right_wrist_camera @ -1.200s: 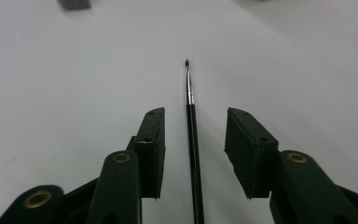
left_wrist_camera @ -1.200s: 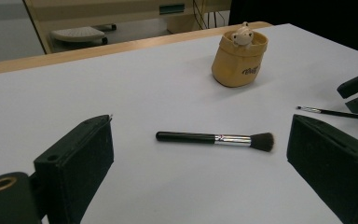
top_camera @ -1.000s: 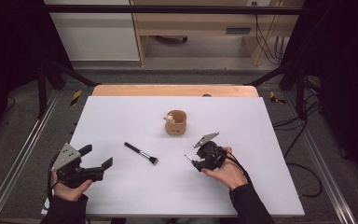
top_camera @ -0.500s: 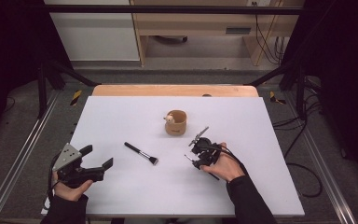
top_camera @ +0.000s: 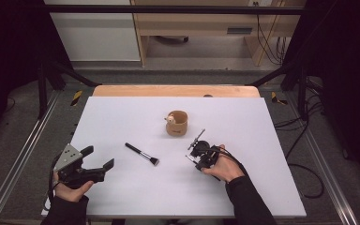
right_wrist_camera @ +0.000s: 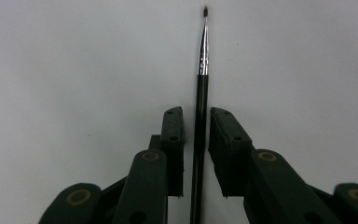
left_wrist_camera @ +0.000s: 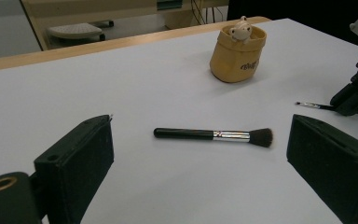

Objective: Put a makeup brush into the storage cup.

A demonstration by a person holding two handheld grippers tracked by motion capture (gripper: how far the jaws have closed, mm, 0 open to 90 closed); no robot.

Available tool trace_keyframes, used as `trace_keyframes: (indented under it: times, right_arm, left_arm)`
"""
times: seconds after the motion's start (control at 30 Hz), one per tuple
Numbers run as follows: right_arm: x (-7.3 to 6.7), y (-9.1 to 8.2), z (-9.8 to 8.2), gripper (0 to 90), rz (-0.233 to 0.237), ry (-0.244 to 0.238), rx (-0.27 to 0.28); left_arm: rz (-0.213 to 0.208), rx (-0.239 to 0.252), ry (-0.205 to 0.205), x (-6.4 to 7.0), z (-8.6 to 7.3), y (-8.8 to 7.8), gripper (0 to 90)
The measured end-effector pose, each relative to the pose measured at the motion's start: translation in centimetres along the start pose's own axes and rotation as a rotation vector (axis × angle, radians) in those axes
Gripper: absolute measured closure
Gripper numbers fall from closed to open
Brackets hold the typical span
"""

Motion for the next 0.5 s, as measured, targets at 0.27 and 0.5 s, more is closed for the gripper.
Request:
trace_keyframes:
  times: [0.27,0.5]
  right_arm:
    - [-0.19,0.03,0.06,83.2,0.002,0.01,-0.031]
    - [-0.37,-0.01,0.15,85.7,-0.003,0.029,-0.057]
  left_arm:
    - [0.0,0.001,-0.002,0.01,0.0,0.01,6.5]
    - [0.0,-0.001,0.0,0.01,-0.01,0.01,6.6]
Point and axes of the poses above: each handheld gripper's, and its own axes: y roughly forward along the jaws, z roughly out of its top, x roughly to its right, the point moved 9 cm from there along y, roughly forward along the jaws, and after that the axes turned 4 degrees about -y, right-handed, at the moved point
